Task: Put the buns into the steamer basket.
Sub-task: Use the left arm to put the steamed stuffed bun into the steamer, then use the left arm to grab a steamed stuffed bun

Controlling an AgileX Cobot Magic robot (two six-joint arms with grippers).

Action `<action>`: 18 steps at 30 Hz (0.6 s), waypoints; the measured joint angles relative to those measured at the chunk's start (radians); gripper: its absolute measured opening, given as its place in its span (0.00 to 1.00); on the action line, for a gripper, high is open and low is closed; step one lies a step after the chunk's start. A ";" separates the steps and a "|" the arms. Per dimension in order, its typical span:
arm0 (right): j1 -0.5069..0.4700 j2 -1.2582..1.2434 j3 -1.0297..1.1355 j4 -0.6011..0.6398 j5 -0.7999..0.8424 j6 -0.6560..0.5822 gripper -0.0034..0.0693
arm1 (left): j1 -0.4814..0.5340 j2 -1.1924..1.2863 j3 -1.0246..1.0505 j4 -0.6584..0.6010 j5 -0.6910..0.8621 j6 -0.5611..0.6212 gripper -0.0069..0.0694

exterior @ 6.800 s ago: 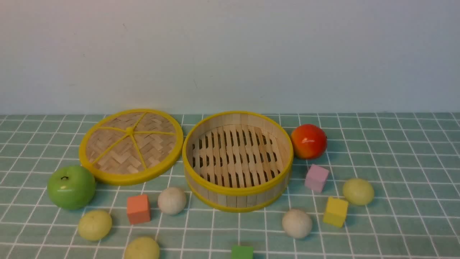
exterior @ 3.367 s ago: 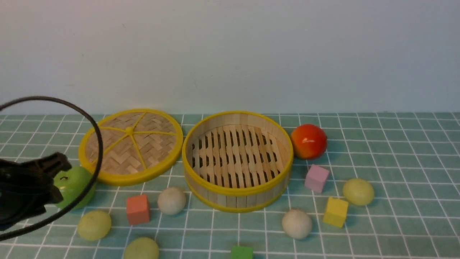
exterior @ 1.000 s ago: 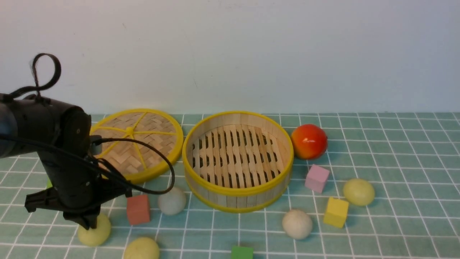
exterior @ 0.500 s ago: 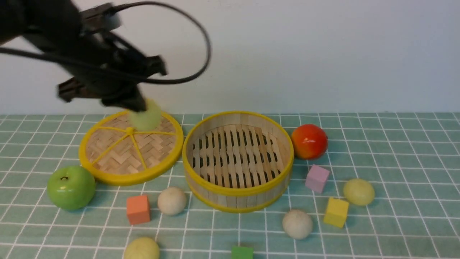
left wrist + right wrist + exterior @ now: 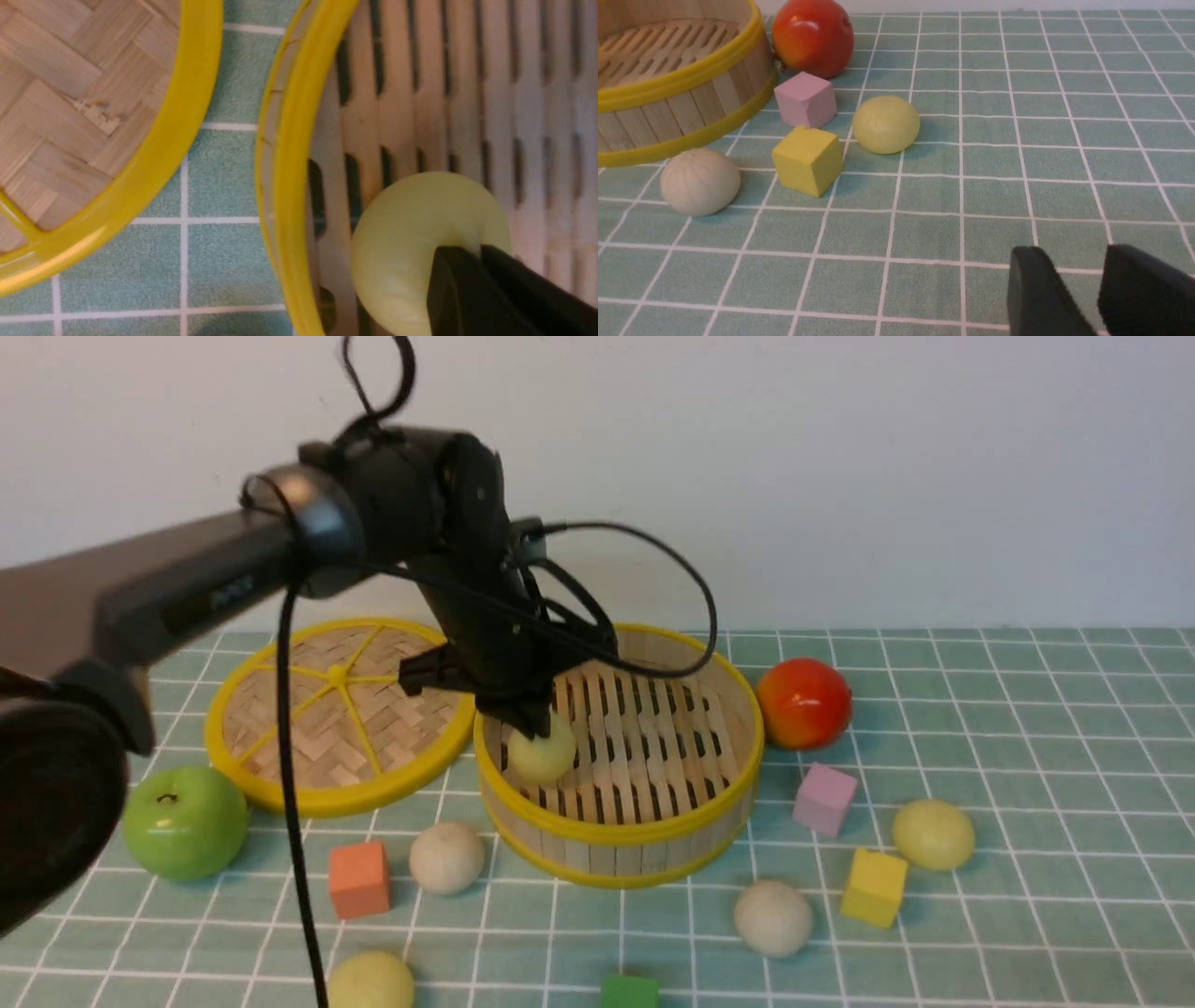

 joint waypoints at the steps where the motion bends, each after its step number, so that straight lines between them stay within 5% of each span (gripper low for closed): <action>1: 0.000 0.000 0.000 0.000 0.000 0.000 0.37 | 0.000 0.010 0.000 0.001 0.000 -0.003 0.11; 7: 0.000 0.000 0.000 0.000 0.000 0.000 0.37 | 0.000 0.016 -0.031 0.002 0.028 -0.003 0.25; 14: 0.000 0.000 0.000 0.000 0.000 0.000 0.37 | 0.000 -0.029 -0.211 0.138 0.245 0.029 0.64; 18: 0.000 0.000 0.000 0.000 0.000 0.000 0.37 | 0.001 -0.180 -0.194 0.160 0.262 0.056 0.68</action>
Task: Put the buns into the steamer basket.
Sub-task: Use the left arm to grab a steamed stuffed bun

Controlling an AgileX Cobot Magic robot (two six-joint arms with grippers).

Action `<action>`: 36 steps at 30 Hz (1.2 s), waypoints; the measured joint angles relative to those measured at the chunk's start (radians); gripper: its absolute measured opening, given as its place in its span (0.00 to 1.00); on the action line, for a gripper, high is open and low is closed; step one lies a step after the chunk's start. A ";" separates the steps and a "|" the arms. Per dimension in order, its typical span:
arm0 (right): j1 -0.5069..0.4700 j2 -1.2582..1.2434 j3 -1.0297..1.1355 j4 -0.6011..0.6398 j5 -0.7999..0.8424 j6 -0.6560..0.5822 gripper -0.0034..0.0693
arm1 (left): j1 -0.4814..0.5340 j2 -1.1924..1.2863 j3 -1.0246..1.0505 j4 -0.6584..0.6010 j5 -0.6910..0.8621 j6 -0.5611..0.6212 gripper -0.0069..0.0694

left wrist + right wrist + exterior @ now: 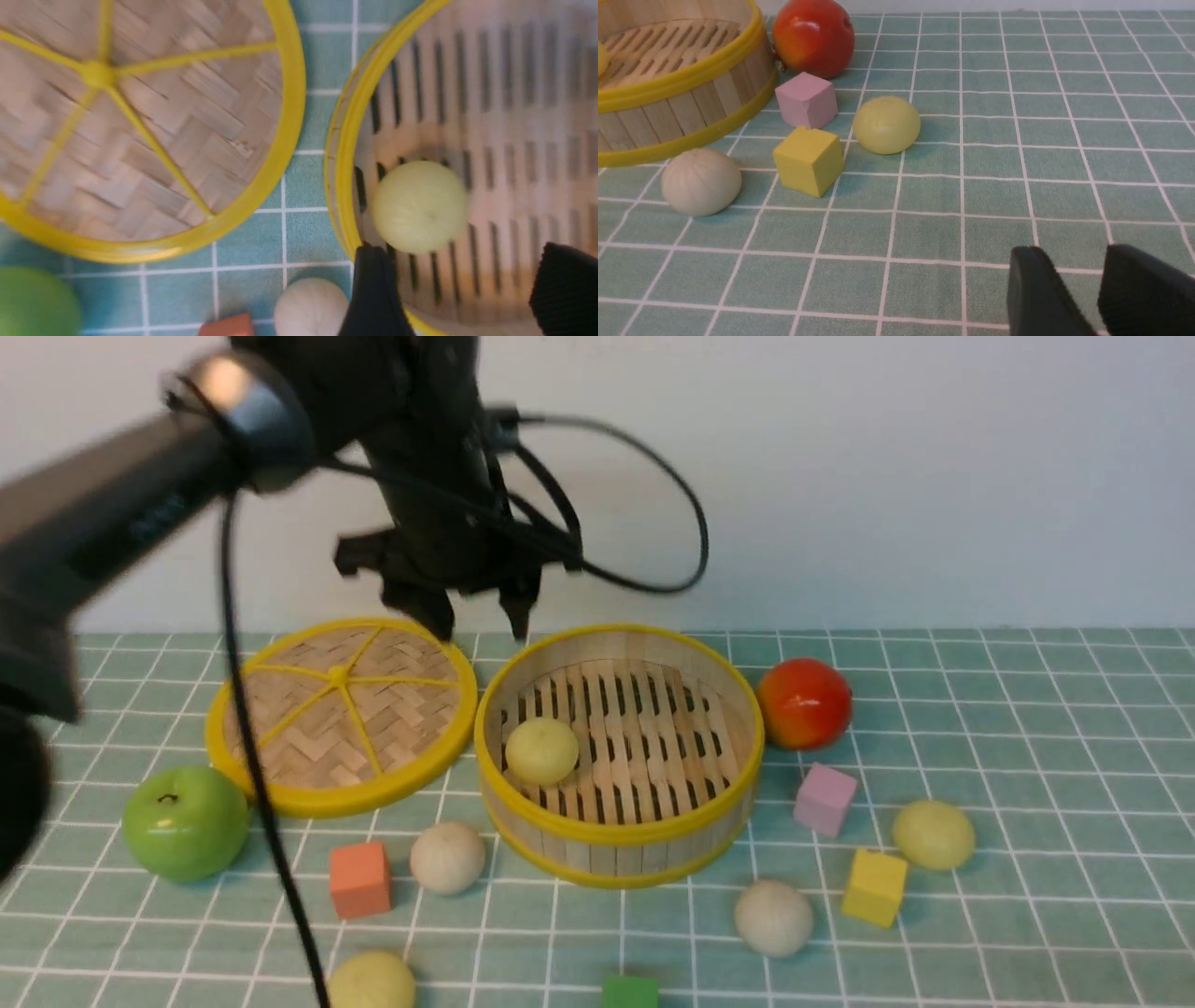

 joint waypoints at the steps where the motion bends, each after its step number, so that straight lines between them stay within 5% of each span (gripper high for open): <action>1: 0.000 0.000 0.000 0.000 0.000 0.000 0.37 | 0.000 -0.010 0.000 0.000 0.000 0.001 0.68; 8: 0.000 0.000 0.000 0.000 0.000 0.000 0.37 | 0.000 -0.356 0.358 0.000 0.009 0.041 0.59; 15: 0.000 0.000 0.000 0.000 0.000 0.000 0.37 | 0.000 -0.373 0.706 -0.058 -0.226 0.214 0.45; 22: 0.000 0.000 0.000 0.000 0.000 0.000 0.37 | 0.000 -0.258 0.733 -0.078 -0.369 0.272 0.36; 36: 0.000 0.000 0.000 0.000 0.000 0.000 0.37 | 0.000 -0.078 0.677 -0.042 -0.452 0.239 0.40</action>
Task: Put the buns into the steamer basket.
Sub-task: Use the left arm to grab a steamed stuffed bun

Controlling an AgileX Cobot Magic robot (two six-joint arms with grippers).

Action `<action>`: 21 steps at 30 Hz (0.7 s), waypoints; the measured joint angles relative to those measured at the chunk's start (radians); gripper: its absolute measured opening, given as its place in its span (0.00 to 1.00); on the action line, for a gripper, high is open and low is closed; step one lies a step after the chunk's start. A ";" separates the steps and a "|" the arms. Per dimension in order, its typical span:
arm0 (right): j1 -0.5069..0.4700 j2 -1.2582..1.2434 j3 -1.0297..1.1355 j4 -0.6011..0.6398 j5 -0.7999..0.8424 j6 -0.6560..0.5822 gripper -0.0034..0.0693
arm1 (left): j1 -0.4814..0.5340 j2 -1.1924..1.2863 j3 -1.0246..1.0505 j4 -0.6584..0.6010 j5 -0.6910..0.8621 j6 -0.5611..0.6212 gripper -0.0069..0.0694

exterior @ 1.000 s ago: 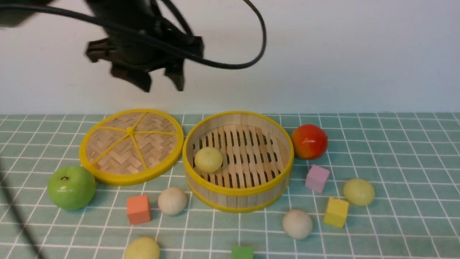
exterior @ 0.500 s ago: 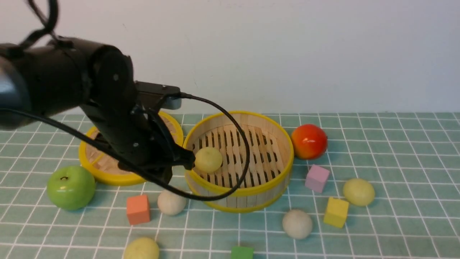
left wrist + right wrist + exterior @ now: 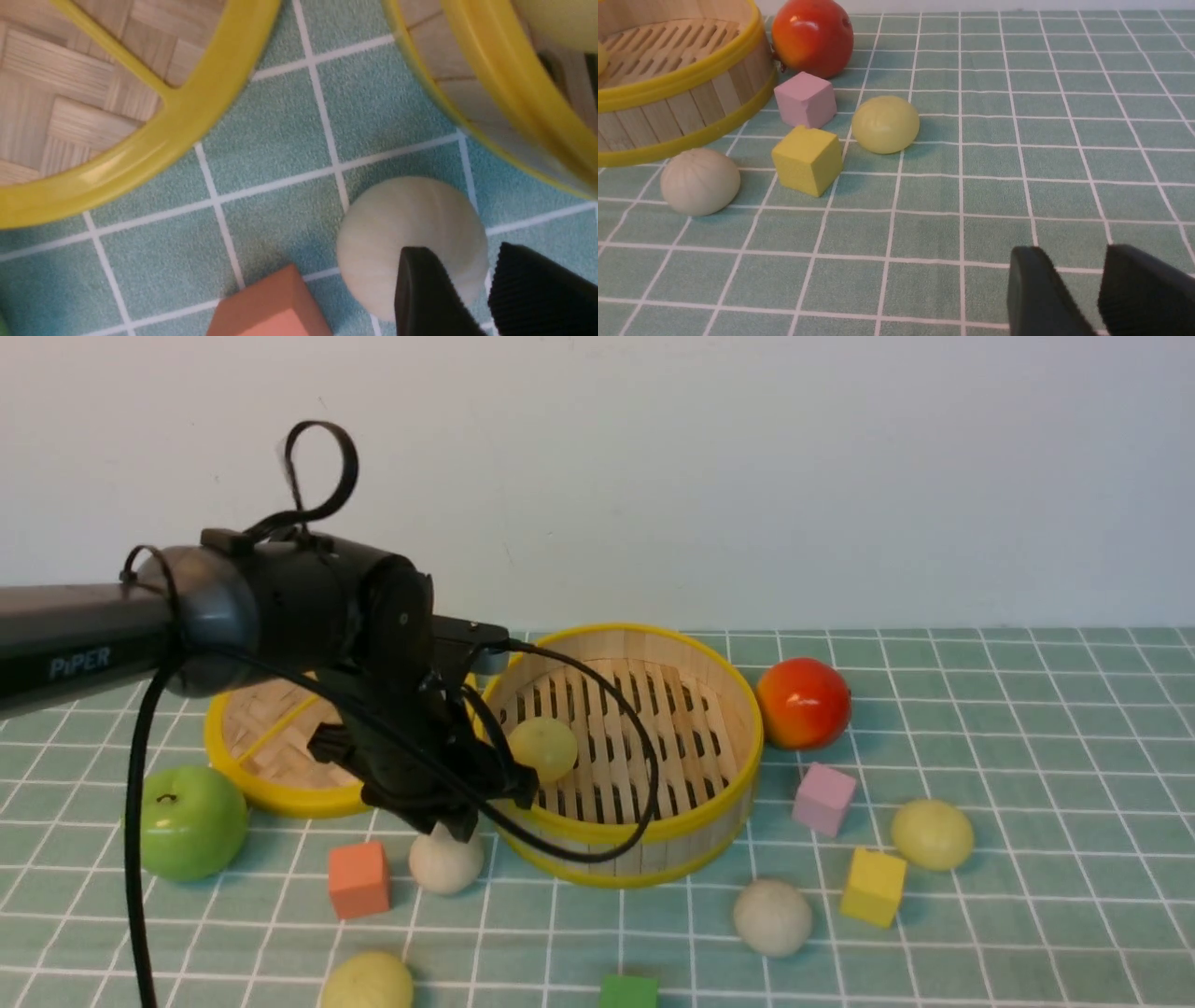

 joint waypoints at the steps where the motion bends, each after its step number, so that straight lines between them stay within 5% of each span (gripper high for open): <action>1: 0.000 0.000 0.000 0.000 0.000 0.000 0.37 | 0.000 0.000 -0.009 0.004 0.000 -0.003 0.40; 21: 0.000 0.000 0.000 0.000 0.000 0.000 0.37 | 0.000 0.080 -0.022 0.021 0.029 -0.011 0.38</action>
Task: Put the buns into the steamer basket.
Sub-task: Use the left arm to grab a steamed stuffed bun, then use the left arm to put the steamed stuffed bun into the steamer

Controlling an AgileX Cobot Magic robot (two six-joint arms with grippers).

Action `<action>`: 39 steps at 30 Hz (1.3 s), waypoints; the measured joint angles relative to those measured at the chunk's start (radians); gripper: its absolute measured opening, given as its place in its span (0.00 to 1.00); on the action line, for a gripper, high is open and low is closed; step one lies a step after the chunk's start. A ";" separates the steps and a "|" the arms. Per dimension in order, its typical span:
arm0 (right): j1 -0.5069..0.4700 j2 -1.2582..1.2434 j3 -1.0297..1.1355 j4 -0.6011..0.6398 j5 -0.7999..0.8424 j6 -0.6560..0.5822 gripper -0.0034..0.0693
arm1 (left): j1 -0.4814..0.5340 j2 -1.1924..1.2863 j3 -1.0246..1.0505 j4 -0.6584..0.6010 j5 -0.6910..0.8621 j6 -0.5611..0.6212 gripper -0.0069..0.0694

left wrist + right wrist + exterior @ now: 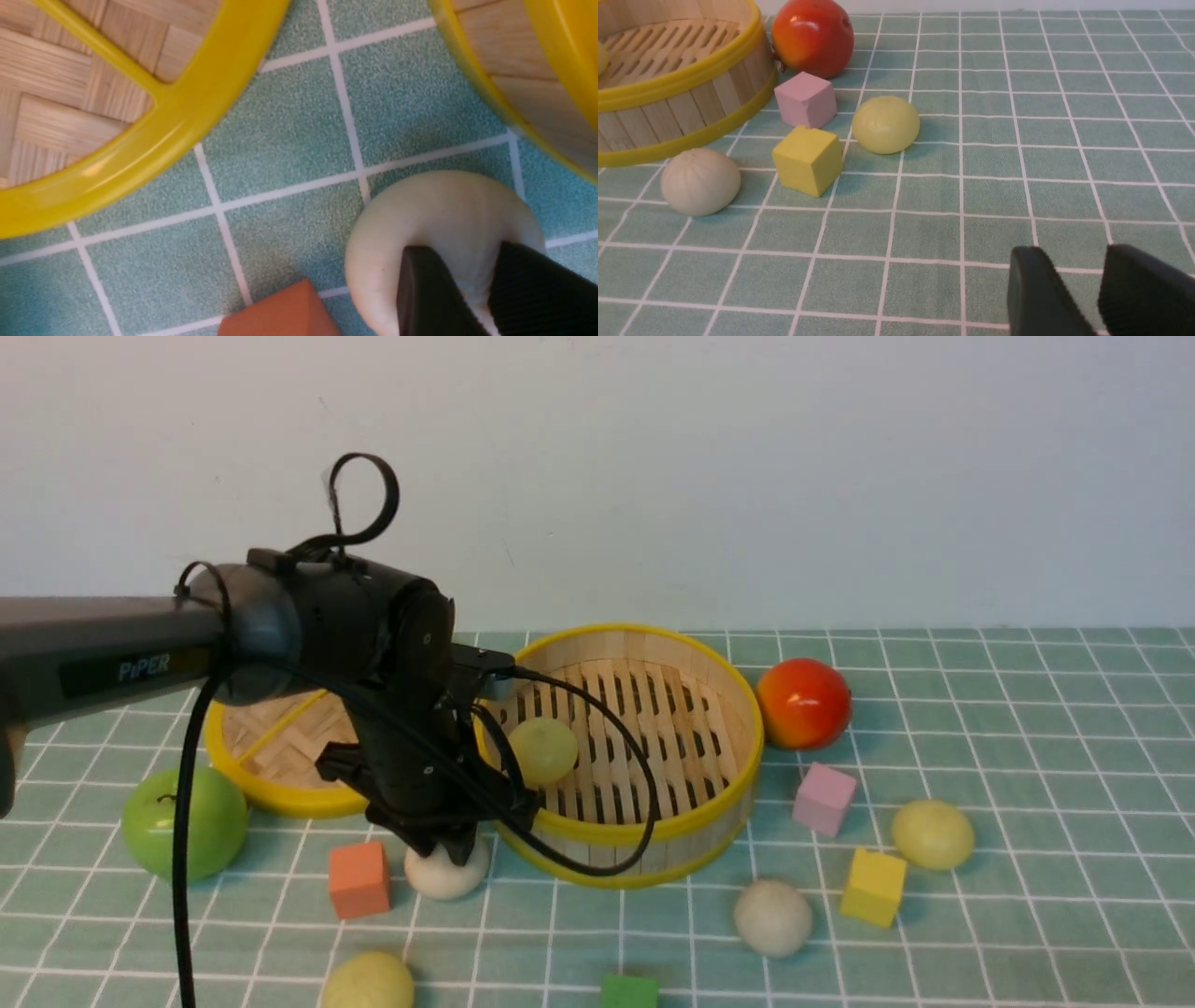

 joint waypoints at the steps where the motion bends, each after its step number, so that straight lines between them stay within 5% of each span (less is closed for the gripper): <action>1: 0.000 0.000 0.000 0.000 0.000 0.000 0.37 | 0.000 0.000 0.000 0.000 0.002 0.000 0.36; 6: 0.000 0.000 0.000 0.000 0.000 0.000 0.37 | 0.000 0.000 -0.002 0.002 0.016 0.000 0.12; 9: 0.000 0.000 0.000 0.000 0.000 0.000 0.37 | 0.000 0.000 -0.005 0.002 0.023 0.000 0.08; 21: 0.000 0.000 0.000 0.000 0.000 0.000 0.37 | 0.000 -0.160 -0.092 -0.015 0.174 -0.001 0.08; 27: 0.000 0.000 0.000 0.000 0.000 0.000 0.37 | -0.005 -0.190 -0.245 -0.242 0.210 0.047 0.08; 39: 0.000 0.000 0.000 0.000 0.000 0.000 0.37 | -0.099 0.040 -0.322 -0.365 0.049 0.084 0.09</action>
